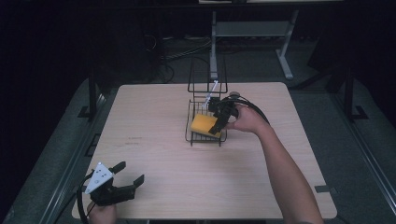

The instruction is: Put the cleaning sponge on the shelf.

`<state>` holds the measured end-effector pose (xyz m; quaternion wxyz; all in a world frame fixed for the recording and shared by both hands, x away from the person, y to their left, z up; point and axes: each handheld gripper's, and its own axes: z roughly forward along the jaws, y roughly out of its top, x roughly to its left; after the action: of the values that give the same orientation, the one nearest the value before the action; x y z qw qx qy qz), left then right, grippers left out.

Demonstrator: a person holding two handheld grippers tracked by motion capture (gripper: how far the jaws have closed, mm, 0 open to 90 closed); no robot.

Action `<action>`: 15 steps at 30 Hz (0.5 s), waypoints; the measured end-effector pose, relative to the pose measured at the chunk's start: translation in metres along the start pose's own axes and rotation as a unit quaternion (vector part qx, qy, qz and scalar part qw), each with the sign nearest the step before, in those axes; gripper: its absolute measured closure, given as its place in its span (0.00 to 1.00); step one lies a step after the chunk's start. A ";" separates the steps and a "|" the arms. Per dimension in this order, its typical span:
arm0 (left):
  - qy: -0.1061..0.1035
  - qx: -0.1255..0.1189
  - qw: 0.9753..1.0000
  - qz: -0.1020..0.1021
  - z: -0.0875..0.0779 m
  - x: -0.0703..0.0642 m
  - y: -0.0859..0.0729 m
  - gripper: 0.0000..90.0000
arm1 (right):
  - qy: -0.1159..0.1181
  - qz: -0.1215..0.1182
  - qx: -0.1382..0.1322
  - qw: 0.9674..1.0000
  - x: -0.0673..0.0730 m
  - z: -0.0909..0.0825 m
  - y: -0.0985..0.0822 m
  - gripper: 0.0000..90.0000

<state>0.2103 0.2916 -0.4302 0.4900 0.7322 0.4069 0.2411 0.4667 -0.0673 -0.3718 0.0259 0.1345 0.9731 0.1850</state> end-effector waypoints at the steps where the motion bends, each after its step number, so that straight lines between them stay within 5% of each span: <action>1: 0.000 0.000 1.000 0.000 0.000 0.000 0.000 0.14 | 0.002 0.000 0.000 1.000 0.001 0.000 -0.001 0.21; 15: 0.000 0.000 1.000 0.001 0.000 -0.001 0.001 0.14 | 0.000 -0.017 0.018 1.000 0.017 0.002 -0.004 0.22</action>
<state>0.2098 0.2904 -0.4297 0.4899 0.7326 0.4058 0.2421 0.4494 -0.0654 -0.3748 0.0263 0.1184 0.9784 0.1672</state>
